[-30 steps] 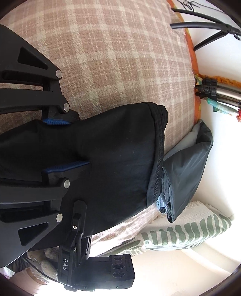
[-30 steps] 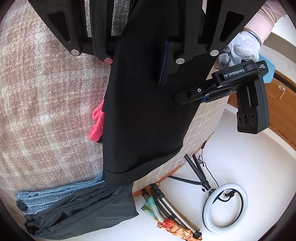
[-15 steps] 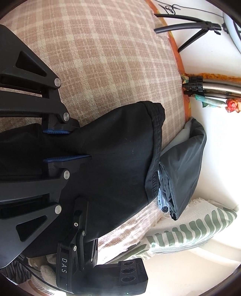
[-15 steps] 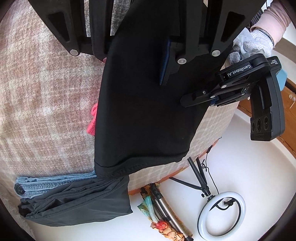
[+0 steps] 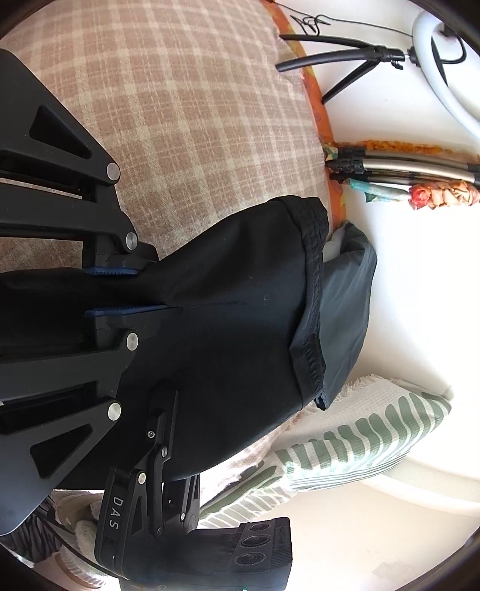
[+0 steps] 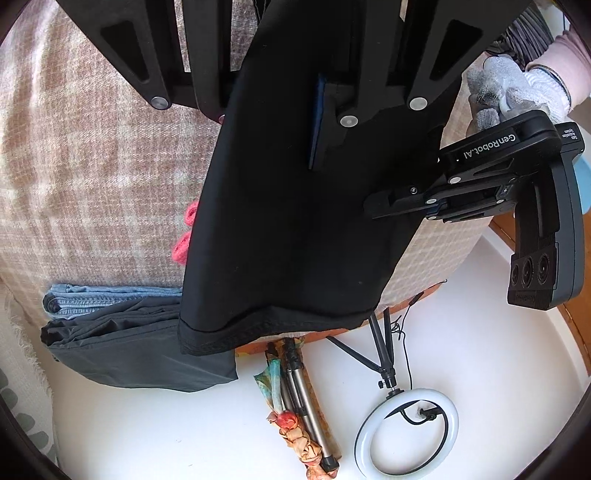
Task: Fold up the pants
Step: 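Lift the pants bundle with both tools and carry it onto the folded stack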
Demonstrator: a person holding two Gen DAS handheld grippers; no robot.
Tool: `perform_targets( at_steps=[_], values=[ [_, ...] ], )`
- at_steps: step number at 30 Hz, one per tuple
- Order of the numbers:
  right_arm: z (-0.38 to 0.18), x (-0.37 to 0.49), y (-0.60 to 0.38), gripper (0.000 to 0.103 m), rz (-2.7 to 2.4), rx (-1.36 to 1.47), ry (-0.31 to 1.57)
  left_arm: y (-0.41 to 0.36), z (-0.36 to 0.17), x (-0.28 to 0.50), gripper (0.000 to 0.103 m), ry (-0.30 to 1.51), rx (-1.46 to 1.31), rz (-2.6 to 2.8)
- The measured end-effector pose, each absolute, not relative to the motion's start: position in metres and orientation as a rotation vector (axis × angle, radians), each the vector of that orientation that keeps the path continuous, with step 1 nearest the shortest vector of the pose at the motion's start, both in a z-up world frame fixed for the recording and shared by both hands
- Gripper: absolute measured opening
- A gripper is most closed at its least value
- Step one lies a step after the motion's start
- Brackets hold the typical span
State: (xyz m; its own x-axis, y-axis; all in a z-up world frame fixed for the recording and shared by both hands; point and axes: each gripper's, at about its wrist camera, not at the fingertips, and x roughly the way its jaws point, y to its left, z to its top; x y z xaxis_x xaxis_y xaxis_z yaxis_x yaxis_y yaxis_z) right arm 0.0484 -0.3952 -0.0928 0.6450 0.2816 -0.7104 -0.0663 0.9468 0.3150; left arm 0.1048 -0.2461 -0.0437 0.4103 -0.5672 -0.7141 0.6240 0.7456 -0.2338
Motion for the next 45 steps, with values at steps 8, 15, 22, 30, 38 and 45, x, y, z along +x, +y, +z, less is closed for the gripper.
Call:
perform_targets(
  at_steps=[8,15,22,30,38,45],
  values=[
    [-0.049,0.04,-0.4,0.018,0.168,0.214,0.767,-0.256,-0.011,0.099,0.01,0.773,0.074,-0.768],
    [-0.004,0.047,-0.42,0.017,0.138,0.185,0.689,-0.279,0.032,0.116,0.01,0.693,0.077,-0.785],
    [0.035,0.075,-0.459,0.017,0.107,0.143,0.641,-0.316,0.065,0.149,0.01,0.645,0.071,-0.796],
    [0.077,0.129,-0.51,0.017,0.066,0.059,0.628,-0.37,0.094,0.194,0.01,0.596,0.068,-0.78],
    [0.062,0.196,-0.554,0.017,0.091,0.057,0.655,-0.404,0.077,0.252,0.01,0.64,0.011,-0.751],
    [0.015,0.249,-0.572,0.017,0.117,0.063,0.741,-0.419,0.025,0.291,0.01,0.718,0.002,-0.72]
  ],
)
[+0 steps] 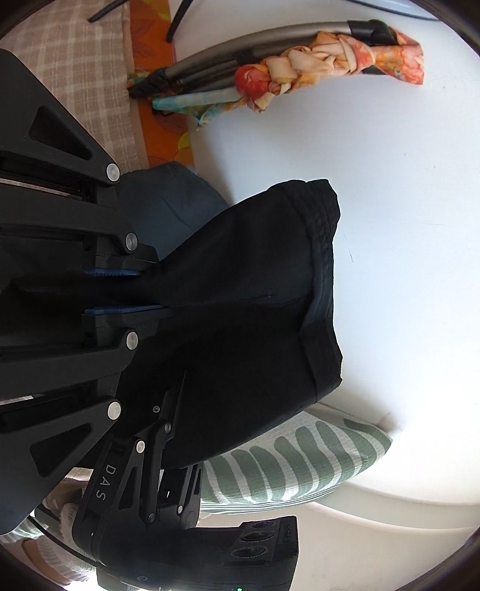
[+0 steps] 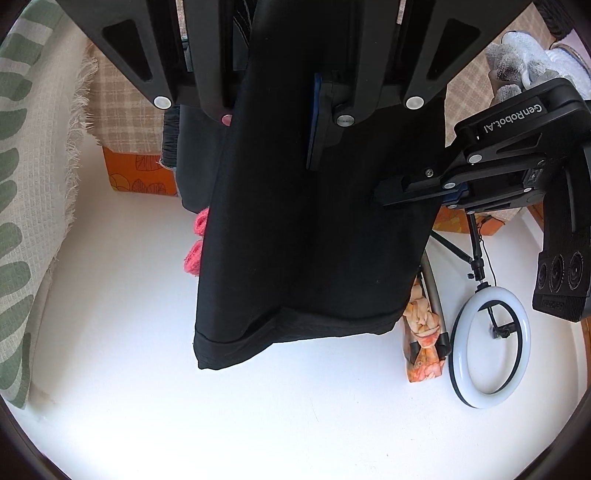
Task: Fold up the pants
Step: 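Lift the pants bundle with both tools and carry it onto the folded stack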
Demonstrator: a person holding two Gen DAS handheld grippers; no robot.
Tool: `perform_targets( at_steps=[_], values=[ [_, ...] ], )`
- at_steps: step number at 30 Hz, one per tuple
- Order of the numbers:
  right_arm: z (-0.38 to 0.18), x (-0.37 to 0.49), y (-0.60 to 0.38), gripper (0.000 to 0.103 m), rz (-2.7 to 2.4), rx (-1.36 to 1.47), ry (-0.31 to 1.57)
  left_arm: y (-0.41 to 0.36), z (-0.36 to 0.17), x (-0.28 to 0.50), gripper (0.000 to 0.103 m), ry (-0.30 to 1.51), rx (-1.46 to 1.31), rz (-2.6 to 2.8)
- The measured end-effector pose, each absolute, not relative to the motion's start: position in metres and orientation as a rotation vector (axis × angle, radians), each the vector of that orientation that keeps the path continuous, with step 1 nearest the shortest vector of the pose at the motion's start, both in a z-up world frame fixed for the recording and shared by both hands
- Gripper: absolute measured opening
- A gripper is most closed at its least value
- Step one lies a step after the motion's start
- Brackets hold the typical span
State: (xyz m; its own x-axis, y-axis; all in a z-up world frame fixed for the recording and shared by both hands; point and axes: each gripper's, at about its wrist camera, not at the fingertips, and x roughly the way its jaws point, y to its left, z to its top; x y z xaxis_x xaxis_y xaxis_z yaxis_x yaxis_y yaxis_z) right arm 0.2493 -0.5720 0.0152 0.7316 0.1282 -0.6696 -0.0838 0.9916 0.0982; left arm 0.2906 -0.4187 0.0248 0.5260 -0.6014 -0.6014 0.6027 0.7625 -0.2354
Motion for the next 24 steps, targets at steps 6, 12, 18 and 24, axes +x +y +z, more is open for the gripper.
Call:
perform_targets(
  at_steps=[6,12,18,24],
  values=[
    [-0.022,0.275,-0.576,0.021,0.102,0.053,0.807,-0.429,-0.009,0.307,0.01,0.765,0.055,-0.682],
    [-0.033,0.291,-0.591,0.04,-0.087,0.035,0.832,-0.431,-0.022,0.312,0.028,0.783,0.134,-0.583],
    [-0.023,0.284,-0.591,0.044,-0.16,0.03,0.809,-0.418,-0.011,0.309,0.055,0.745,0.146,-0.554],
    [-0.008,0.262,-0.575,0.067,-0.17,0.032,0.76,-0.406,0.007,0.289,0.058,0.725,0.142,-0.563]
  ],
)
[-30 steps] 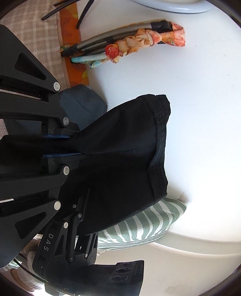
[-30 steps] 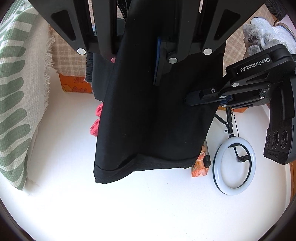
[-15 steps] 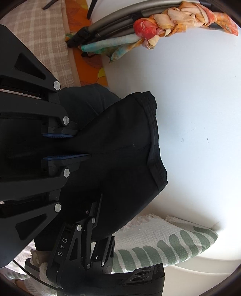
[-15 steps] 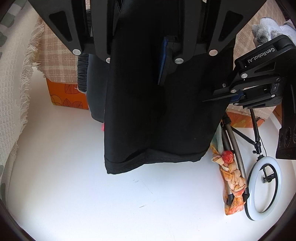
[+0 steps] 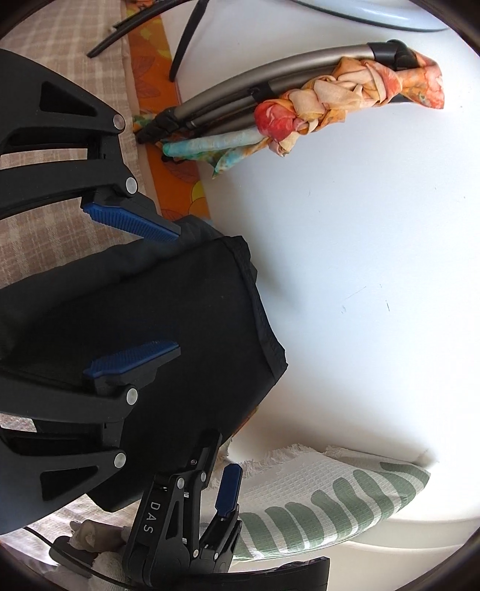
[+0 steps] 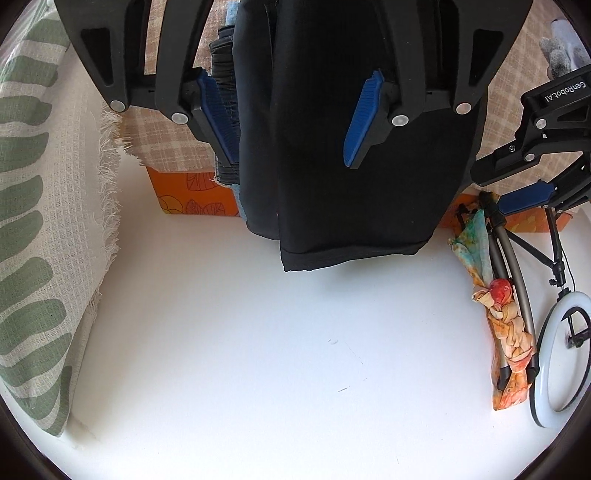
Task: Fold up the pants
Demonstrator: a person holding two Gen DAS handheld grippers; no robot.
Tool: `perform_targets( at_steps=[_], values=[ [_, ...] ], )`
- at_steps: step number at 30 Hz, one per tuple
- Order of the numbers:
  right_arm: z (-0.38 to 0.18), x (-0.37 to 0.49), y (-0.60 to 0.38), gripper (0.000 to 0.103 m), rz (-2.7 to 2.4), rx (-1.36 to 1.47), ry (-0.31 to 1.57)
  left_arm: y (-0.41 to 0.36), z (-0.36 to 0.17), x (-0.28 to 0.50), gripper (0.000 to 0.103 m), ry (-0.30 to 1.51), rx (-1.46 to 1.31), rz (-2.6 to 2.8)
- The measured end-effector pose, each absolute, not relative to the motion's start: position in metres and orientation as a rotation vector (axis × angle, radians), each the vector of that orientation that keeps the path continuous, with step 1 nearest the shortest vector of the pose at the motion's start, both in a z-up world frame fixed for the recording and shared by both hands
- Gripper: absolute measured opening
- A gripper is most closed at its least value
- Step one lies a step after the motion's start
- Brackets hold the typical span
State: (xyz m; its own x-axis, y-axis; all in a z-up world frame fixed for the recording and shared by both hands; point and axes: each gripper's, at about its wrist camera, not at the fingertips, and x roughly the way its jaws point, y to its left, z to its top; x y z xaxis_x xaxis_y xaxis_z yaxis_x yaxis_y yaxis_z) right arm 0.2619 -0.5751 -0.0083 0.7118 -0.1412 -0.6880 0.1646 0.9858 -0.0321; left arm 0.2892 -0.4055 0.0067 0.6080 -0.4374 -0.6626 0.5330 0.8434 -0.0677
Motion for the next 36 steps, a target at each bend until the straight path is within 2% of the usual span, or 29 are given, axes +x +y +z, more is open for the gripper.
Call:
perform_targets(
  at_steps=[3,6,10,12,15,20,22,36],
  values=[
    [0.0,0.243,-0.565,0.074,-0.173,0.034,0.738,-0.397,0.017,0.278,0.064,0.713,0.126,-0.575],
    [0.007,0.222,-0.557,0.083,-0.191,0.051,0.717,-0.385,0.026,0.261,0.065,0.705,0.12,-0.583],
    [0.016,0.192,-0.541,0.086,-0.213,0.053,0.695,-0.363,0.031,0.238,0.072,0.697,0.102,-0.584],
    [0.018,0.175,-0.531,0.097,-0.23,0.048,0.679,-0.351,0.031,0.226,0.072,0.703,0.086,-0.581],
    [0.021,0.148,-0.516,0.103,-0.226,0.055,0.653,-0.332,0.029,0.208,0.072,0.715,0.061,-0.588],
    [0.021,0.109,-0.491,0.103,-0.244,0.04,0.649,-0.312,0.025,0.171,0.073,0.741,0.078,-0.596],
    [0.018,0.096,-0.482,0.103,-0.251,0.028,0.653,-0.306,0.024,0.156,0.078,0.733,0.099,-0.592],
    [0.007,0.024,-0.438,0.103,-0.255,0.038,0.649,-0.266,0.017,0.074,0.079,0.714,0.08,-0.624]
  ],
)
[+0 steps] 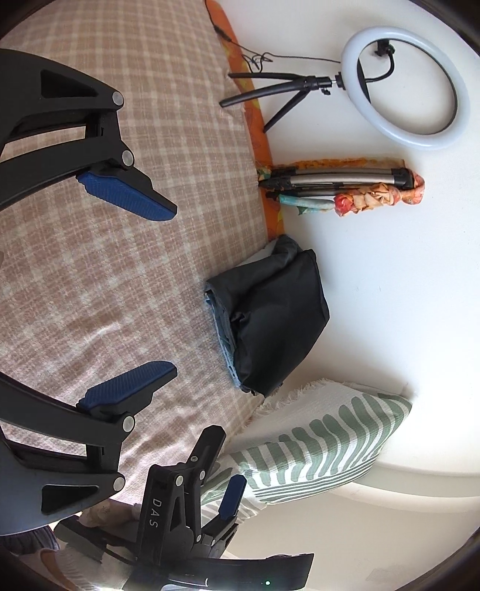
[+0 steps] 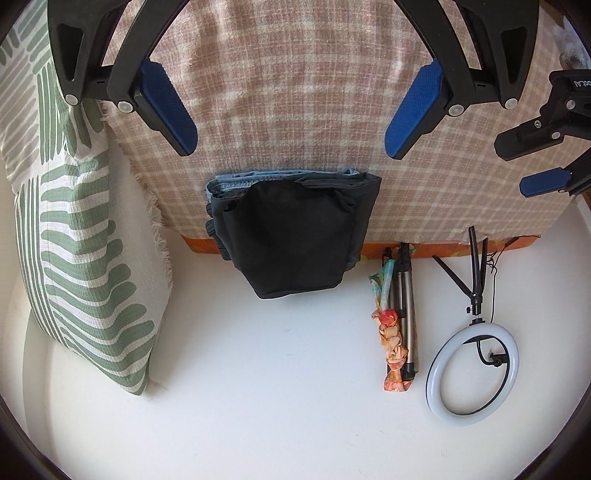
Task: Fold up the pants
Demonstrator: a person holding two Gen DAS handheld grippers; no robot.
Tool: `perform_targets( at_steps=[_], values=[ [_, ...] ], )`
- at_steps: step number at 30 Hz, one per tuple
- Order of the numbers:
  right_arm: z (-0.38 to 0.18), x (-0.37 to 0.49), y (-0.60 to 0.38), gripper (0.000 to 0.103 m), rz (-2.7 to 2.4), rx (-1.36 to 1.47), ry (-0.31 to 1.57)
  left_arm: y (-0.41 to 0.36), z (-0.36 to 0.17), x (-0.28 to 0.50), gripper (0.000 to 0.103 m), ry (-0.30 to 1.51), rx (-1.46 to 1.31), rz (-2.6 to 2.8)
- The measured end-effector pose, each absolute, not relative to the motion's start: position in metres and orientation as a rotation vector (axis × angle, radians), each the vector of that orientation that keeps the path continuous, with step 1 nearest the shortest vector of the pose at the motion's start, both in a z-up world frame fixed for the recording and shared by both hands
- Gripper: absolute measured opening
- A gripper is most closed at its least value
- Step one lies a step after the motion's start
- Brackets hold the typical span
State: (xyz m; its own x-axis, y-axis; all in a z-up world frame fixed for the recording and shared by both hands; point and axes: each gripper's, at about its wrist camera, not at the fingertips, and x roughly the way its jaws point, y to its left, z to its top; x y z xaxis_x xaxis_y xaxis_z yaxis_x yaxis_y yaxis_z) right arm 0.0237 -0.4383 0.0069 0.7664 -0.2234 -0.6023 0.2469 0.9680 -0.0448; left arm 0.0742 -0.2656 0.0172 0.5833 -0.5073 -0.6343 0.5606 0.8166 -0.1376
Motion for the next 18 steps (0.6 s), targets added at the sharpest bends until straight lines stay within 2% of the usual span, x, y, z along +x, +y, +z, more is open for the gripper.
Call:
perform_targets(
  at_steps=[14,18],
  values=[
    [-0.01,-0.01,-0.414,0.103,-0.268,0.074,0.613,-0.233,0.015,0.06,0.08,0.677,0.056,-0.574],
    [-0.014,-0.013,-0.414,0.103,-0.279,0.084,0.599,-0.232,0.014,0.056,0.083,0.646,0.098,-0.55]
  ],
)
